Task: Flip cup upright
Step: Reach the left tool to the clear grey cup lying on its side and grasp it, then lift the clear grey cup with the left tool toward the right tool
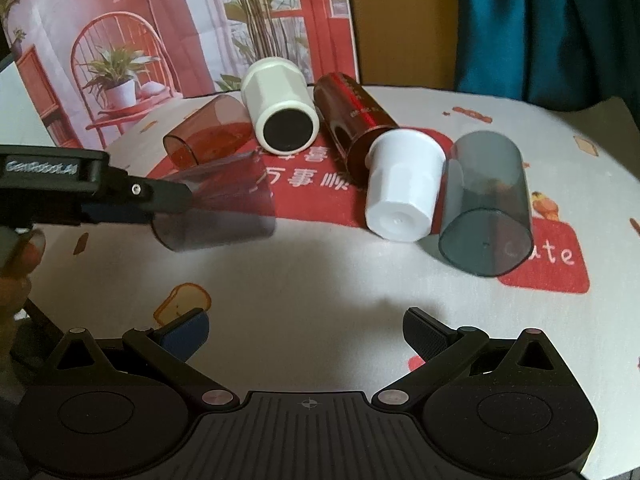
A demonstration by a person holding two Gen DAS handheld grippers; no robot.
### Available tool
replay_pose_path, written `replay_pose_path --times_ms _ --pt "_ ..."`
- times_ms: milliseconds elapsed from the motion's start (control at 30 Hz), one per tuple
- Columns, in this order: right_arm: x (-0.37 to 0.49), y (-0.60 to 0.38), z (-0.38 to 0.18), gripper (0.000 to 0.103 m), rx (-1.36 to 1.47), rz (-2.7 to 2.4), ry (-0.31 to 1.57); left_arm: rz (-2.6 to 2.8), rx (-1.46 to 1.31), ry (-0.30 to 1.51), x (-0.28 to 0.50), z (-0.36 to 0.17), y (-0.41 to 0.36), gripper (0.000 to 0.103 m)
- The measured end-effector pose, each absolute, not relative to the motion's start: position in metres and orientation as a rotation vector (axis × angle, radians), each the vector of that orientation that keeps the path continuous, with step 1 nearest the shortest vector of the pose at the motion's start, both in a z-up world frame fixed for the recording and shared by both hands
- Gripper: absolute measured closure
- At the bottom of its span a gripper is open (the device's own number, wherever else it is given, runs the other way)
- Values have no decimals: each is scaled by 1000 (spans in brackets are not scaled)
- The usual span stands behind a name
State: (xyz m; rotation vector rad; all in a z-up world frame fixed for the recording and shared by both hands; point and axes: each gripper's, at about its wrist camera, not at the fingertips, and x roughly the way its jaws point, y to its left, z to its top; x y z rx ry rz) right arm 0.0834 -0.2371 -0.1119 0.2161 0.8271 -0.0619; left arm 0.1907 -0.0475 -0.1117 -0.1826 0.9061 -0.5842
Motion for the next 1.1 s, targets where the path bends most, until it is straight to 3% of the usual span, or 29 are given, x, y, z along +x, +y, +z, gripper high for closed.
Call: replay_pose_path --times_ms 133,300,667,1100 --pt "80 -239 -112 0 225 -69 826 -644 -136 887 182 -104 -56 38" --pt "80 -239 -113 0 237 -71 830 -613 59 710 185 -86 -61 35" --pt "79 -245 -113 0 252 -98 831 -672 184 765 218 -121 -97 27" --pt "74 -249 -111 0 286 -85 837 -624 138 838 197 -111 -91 43"
